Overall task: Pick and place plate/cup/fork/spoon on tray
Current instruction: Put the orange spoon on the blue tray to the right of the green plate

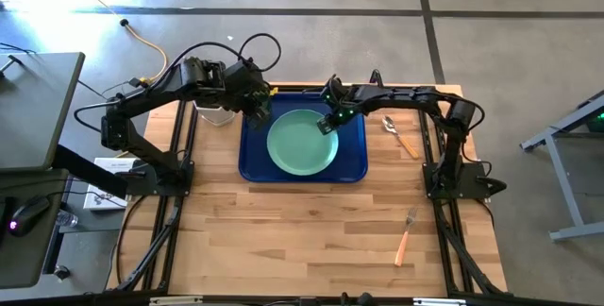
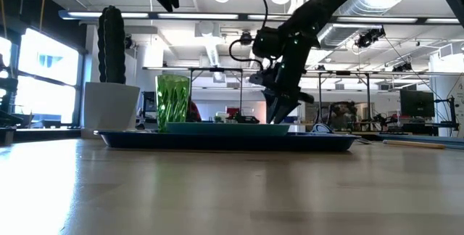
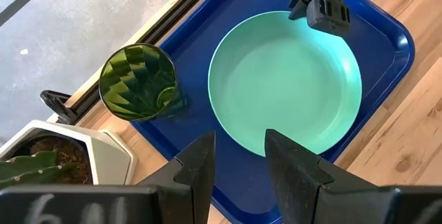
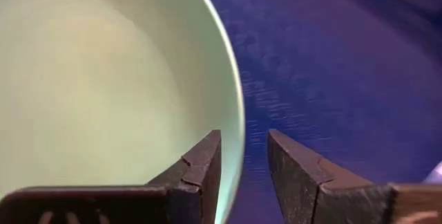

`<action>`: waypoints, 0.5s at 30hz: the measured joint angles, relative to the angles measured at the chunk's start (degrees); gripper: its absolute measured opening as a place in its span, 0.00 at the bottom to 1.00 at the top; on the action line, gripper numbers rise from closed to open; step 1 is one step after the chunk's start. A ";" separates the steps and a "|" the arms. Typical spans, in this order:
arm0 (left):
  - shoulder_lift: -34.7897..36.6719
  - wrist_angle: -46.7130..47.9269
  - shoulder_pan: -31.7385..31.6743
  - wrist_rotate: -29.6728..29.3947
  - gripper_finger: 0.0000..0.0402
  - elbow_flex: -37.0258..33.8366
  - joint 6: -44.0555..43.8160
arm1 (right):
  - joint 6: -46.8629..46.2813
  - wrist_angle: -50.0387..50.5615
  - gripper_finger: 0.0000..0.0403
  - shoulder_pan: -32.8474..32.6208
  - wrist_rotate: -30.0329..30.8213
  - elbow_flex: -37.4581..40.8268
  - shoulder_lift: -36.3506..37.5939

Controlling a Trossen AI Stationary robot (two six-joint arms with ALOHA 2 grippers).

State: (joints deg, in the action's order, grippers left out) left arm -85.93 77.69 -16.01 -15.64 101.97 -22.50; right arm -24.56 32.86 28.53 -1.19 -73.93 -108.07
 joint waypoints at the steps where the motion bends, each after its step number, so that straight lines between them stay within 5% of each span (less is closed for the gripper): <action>1: 0.00 -0.01 0.00 0.00 0.29 0.00 -0.01 | 0.73 1.02 0.27 0.04 0.65 -0.90 0.03; 15: 0.00 0.02 -0.55 0.02 0.29 0.00 -1.44 | 14.43 18.42 0.27 0.11 10.77 -14.16 0.07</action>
State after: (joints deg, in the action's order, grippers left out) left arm -85.93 77.71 -16.56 -15.62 101.97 -23.94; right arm -10.13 51.28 28.64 9.58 -88.10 -108.01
